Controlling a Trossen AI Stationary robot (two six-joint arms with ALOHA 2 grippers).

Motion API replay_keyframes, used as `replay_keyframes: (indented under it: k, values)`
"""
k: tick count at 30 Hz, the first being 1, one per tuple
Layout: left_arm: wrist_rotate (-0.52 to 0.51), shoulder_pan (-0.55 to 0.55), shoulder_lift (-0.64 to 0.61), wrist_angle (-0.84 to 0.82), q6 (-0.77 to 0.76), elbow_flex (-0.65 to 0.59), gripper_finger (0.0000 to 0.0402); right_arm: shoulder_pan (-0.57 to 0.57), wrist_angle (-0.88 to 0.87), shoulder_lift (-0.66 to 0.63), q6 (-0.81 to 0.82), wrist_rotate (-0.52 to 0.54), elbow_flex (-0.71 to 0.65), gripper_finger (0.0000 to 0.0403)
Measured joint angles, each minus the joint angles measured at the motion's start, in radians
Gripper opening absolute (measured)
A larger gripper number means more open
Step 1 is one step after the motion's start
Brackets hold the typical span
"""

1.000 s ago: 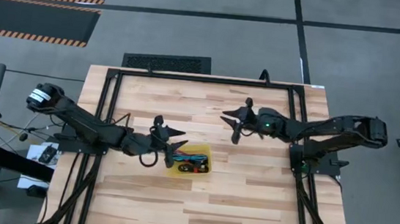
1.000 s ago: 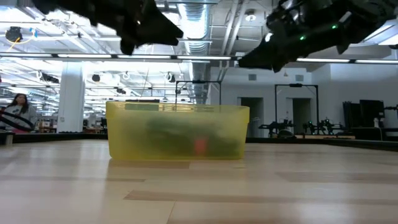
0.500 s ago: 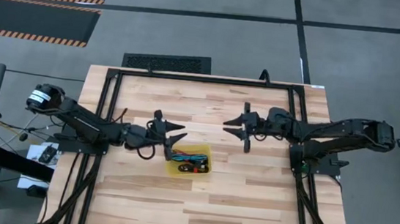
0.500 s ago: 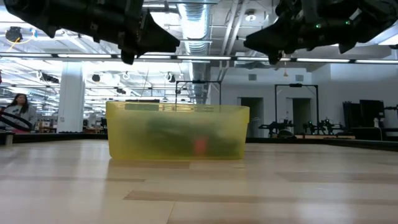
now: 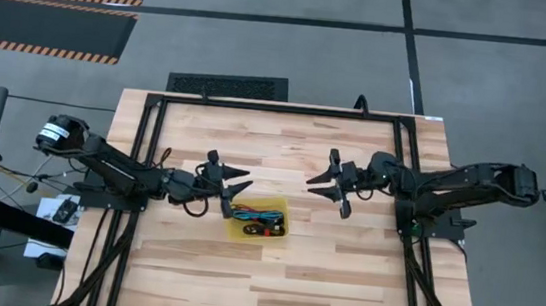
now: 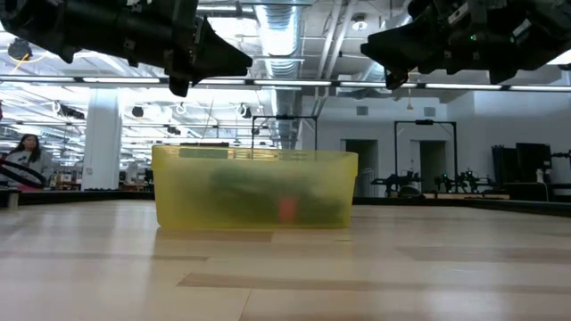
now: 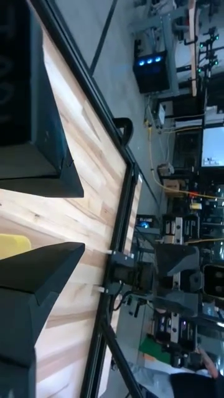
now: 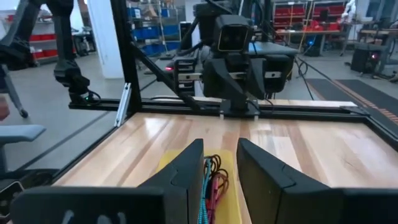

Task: Pick and place USB-C Cables
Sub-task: Return to Home Position

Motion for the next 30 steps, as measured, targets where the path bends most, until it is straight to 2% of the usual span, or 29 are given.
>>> replay_keyframes:
  k: [10,21,30]
  values:
    - [0.0,0.018,0.041,0.009,-0.021,0.0,0.0116,-0.006,0.001,0.0,-0.032,0.0,0.0,0.0121]
    - [0.02,0.029,0.199,0.198,-0.022,0.001,0.0116,-0.012,-0.008,0.0,-0.035,0.0,0.0,0.0121]
    - [0.057,0.075,0.199,0.219,0.0,0.001,0.0116,-0.012,-0.011,0.0,-0.036,0.0,0.0,0.0121]
